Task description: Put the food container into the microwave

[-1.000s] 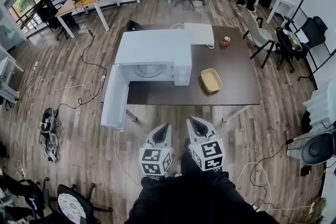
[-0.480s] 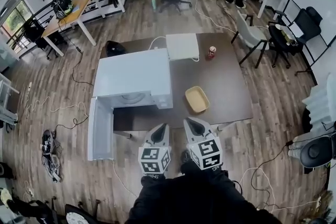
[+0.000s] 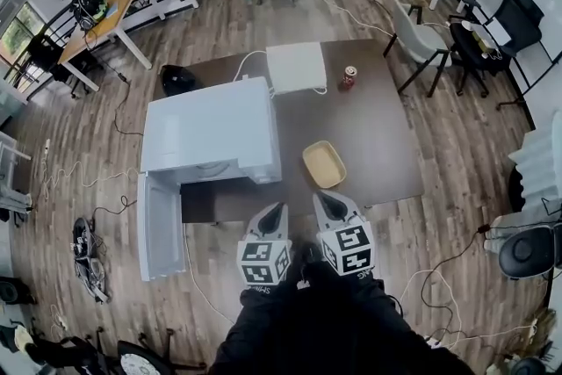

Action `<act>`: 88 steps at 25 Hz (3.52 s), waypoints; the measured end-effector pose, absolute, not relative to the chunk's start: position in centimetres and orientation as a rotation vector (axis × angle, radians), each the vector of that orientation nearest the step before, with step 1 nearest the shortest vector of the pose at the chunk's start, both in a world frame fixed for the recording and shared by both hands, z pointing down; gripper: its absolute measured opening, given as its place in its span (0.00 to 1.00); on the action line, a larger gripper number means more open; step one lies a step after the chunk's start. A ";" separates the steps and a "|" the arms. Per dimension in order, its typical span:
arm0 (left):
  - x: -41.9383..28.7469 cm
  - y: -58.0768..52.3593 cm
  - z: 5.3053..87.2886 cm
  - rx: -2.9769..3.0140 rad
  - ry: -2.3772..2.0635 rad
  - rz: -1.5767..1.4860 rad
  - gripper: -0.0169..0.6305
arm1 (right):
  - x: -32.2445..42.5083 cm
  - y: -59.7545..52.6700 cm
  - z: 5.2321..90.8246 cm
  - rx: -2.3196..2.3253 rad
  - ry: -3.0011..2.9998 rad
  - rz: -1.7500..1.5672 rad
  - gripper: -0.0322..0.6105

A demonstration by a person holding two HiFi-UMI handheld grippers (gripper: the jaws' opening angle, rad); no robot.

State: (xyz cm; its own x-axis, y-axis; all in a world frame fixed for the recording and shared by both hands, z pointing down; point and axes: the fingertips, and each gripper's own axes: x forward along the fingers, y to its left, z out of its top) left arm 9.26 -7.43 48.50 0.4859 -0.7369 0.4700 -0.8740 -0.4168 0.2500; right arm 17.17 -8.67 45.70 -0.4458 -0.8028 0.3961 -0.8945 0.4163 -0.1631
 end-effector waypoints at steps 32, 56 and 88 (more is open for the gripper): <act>14.8 -16.3 69.4 2.168 -0.989 0.815 0.08 | 29.1 -19.5 71.1 1.572 -1.874 0.829 0.22; 11.5 -15.3 71.5 2.084 -1.026 0.853 0.08 | 30.0 -20.7 75.8 1.590 -1.753 0.967 0.12; -6.8 -3.5 67.0 1.714 -1.534 0.618 0.08 | 12.7 -6.6 67.2 1.156 -2.021 0.913 0.11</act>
